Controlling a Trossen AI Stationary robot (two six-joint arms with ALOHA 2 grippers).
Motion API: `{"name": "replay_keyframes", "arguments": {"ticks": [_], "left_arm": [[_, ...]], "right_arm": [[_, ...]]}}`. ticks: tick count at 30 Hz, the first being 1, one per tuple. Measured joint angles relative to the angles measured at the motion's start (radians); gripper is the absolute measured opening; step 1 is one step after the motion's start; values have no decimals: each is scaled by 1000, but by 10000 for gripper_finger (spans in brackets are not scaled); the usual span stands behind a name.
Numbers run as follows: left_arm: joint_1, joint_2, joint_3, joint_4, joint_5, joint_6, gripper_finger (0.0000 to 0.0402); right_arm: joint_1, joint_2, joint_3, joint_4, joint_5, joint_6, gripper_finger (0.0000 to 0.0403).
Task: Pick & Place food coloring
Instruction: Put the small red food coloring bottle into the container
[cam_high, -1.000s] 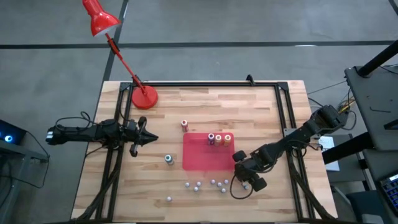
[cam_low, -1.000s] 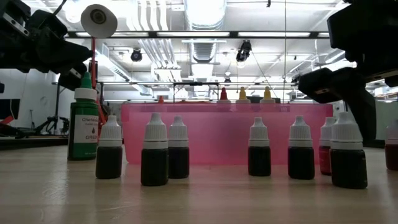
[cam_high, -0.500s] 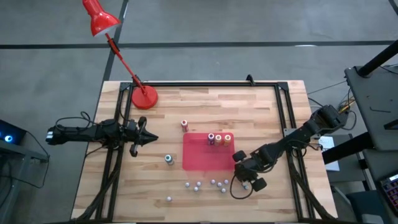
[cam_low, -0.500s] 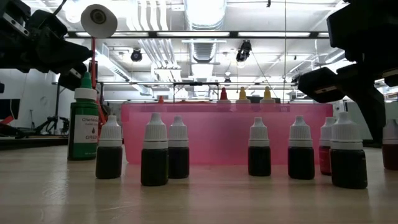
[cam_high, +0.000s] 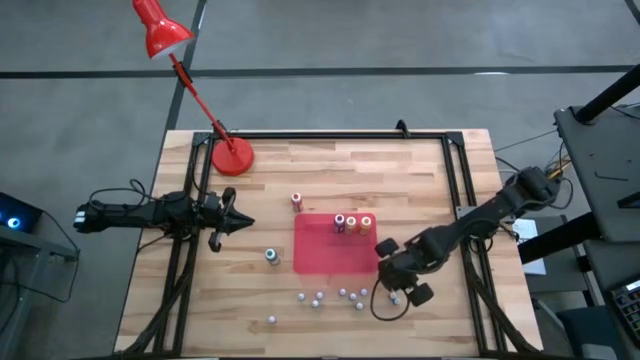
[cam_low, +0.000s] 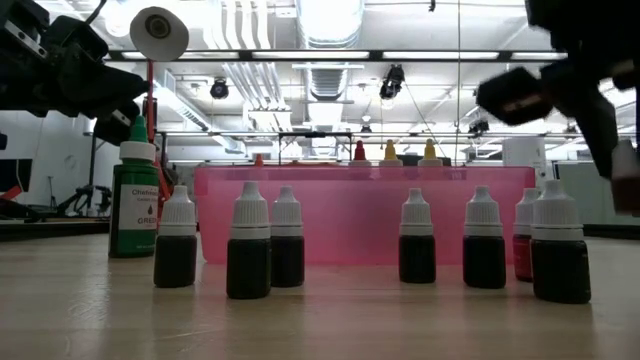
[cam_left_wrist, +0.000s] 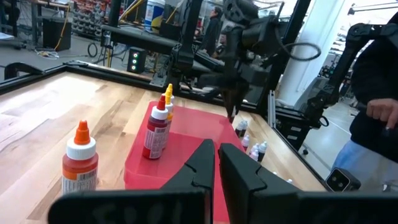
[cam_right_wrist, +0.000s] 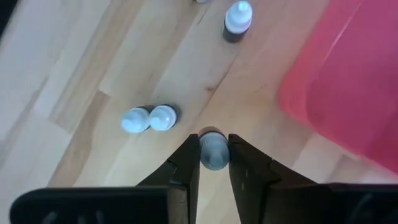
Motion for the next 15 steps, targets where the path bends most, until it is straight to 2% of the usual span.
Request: {"name": "replay_keyframes", "arguments": {"ticks": [7,15], "left_arm": [[0,0,0,0,0,0,0],[0,0,0,0,0,0,0]], "right_arm": [[-7,-14,151,-162,0,-58,61],[-99,-2,246,-165,1,-88,61]]}}
